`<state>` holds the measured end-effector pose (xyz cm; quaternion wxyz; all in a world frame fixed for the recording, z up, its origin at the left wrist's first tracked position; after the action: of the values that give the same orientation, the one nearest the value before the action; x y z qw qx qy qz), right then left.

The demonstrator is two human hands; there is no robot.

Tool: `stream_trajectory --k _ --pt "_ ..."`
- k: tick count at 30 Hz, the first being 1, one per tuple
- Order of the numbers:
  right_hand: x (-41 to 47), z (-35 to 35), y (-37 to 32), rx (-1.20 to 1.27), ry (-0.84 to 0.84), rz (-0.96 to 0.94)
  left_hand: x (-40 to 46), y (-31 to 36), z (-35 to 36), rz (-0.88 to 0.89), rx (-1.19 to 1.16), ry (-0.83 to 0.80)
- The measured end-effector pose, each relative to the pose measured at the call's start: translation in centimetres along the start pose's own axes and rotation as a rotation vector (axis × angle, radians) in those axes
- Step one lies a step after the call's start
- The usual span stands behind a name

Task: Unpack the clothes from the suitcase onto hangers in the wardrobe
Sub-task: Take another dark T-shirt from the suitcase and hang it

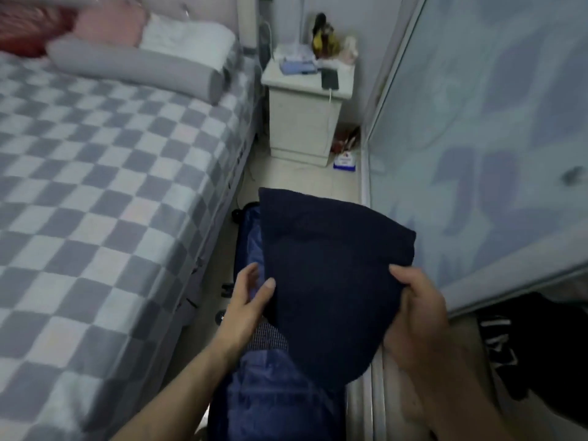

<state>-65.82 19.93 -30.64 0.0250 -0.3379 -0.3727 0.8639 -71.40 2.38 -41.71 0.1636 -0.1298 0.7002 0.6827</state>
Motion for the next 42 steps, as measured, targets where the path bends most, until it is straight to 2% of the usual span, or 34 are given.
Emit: stream_trajectory --k 2,5,10,12,14,16,18,19,20,22,23,24,26,29,31,34,37,40,42 --pt "-2.3 1.7 -2.8 0.029 -0.008 -0.019 -1.6 4.3 -0.2 -0.016 -0.132 -0.125" --pt "-5.3 3.4 -6.0 0.024 0.022 -0.027 -4.9 9.8 0.3 -0.031 -0.171 -0.358" --pt "-8.9 4.7 -9.9 -0.006 0.034 -0.052 -9.5 16.1 0.6 -0.105 -0.285 -0.46" --pt "-9.7 5.0 -11.4 -0.01 0.04 -0.075 -11.1 18.4 0.6 -0.16 -0.346 -0.425" --pt "-10.2 5.3 -12.6 -0.048 0.052 -0.094 -12.0 20.7 0.5 -0.12 -0.279 -0.325" --pt "-10.0 5.0 -13.1 -0.264 0.168 -0.197 -12.0 23.1 0.6 -0.027 -0.24 -0.206" --pt "-10.9 4.5 -13.2 -0.575 0.321 -0.46 -11.7 24.9 0.6 0.015 -0.281 -0.092" --pt "-12.1 4.8 -12.9 -0.662 0.302 -0.594 -11.7 25.6 0.6 0.034 -0.294 -0.043" --pt "-13.2 5.3 -12.2 -0.695 0.186 -0.685 -11.8 26.0 0.8 0.042 -0.293 -0.009" --pt "-15.8 6.8 -10.0 -0.724 -0.18 -0.683 -12.2 26.6 1.2 0.068 -0.264 0.044" --pt "-16.7 7.7 -8.9 -0.772 -0.318 -0.64 -12.4 26.7 1.4 0.079 -0.256 0.071" --pt "-17.2 8.5 -8.1 -0.818 -0.385 -0.63 -12.8 26.9 1.6 0.085 -0.264 0.083" --pt "-17.1 9.3 -7.5 -0.827 -0.323 -0.696 -13.4 27.1 2.1 0.094 -0.281 0.074" --pt "-16.3 9.3 -8.5 -0.729 -0.1 -0.829 -14.6 27.9 2.7 0.103 -0.253 -0.044" --pt "-16.0 8.9 -9.5 -0.615 -0.044 -0.768 -15.1 28.5 2.8 0.166 -0.188 -0.087" --pt "-15.5 8.0 -10.3 -0.329 -0.023 -0.518 -15.3 29.0 2.6 0.229 -0.092 -0.077" --pt "-15.1 7.6 -10.5 -0.179 0.001 -0.364 -15.6 28.8 2.8 0.173 -0.093 -0.171" --pt "-15.8 7.9 -10.6 -0.195 -0.109 -0.379 -15.8 28.6 3.5 0.115 -0.179 -0.189" --pt "-16.5 8.5 -10.9 -0.345 -0.175 -0.478 -16.2 28.5 4.0 0.12 -0.221 -0.19"
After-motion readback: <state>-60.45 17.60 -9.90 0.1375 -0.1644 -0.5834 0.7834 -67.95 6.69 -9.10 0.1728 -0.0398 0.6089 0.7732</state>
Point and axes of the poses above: each hand's wrist, its own x-axis towards the middle knuckle, its own z-axis out of the palm, y = z × x, the point moved 3 cm from there along x, towards the middle knuckle, and after that the axes turned 10 degrees about y, right-handed, at the moved point
